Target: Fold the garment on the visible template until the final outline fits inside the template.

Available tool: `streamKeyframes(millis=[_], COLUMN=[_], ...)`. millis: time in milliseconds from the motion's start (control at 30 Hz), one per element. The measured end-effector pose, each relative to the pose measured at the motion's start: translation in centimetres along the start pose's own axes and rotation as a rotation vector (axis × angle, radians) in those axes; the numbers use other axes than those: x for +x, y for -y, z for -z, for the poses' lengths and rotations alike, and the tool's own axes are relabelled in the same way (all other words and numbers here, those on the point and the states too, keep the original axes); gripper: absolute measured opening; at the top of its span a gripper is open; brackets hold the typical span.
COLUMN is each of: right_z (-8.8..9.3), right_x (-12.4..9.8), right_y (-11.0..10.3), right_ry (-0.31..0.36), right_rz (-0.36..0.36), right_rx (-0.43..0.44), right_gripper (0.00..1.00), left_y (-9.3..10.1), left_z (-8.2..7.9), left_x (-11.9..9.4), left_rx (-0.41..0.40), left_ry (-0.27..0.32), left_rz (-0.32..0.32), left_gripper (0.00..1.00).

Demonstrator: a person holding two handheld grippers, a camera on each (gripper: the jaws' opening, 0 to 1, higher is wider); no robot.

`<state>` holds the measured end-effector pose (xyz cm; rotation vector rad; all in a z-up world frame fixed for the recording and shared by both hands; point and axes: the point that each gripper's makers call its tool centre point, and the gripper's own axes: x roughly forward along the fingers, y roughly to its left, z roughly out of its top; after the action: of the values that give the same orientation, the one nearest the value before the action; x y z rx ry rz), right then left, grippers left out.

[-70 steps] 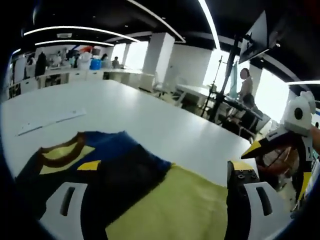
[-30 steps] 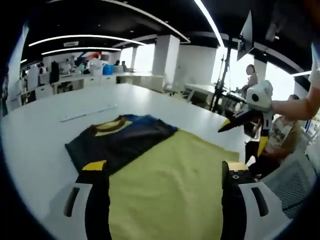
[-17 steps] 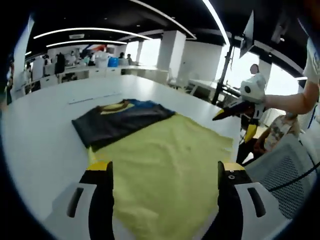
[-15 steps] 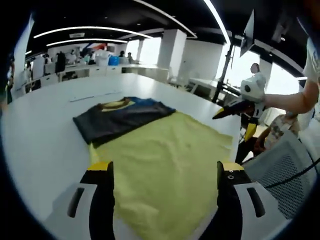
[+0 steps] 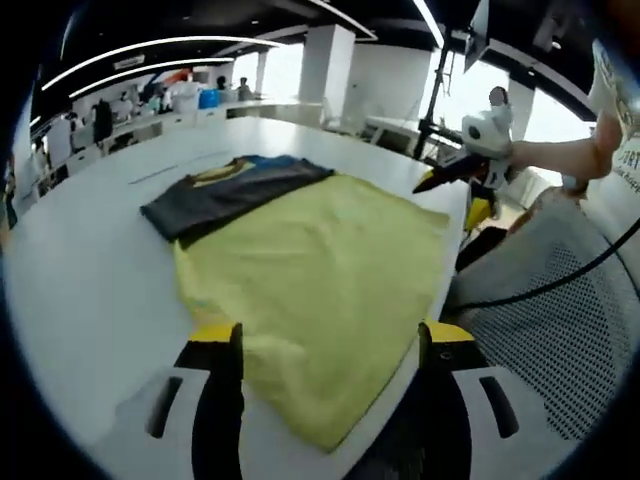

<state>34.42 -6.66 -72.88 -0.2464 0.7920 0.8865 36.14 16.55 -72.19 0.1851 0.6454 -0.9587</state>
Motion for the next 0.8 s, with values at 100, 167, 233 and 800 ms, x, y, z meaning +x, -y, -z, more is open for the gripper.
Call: streamKeyframes(millis=[100, 167, 233, 800], right_z=[0.1, 0.5, 1.1, 4.0], right_x=[0.0, -0.1, -0.2, -0.9], right_y=[0.1, 0.1, 0.3, 1.3], right_ry=[-0.005, -0.024, -0.045, -0.172], right_rz=[0.010, 0.015, 0.022, 0.036], right_rx=[-0.006, -0.025, -0.044, -0.164], right_gripper=[0.72, 0.70, 0.66, 0.43], left_y=[0.2, 0.2, 0.2, 0.1], left_z=[0.9, 1.4, 2.1, 4.8], left_x=[-0.2, -0.3, -0.3, -0.8], left_rx=[0.037, 0.063, 0.088, 0.240], left_ry=[-0.040, -0.063, -0.098, -0.227], left_rz=[0.008, 0.008, 0.006, 0.031], left_gripper=[0.59, 0.54, 0.53, 0.39])
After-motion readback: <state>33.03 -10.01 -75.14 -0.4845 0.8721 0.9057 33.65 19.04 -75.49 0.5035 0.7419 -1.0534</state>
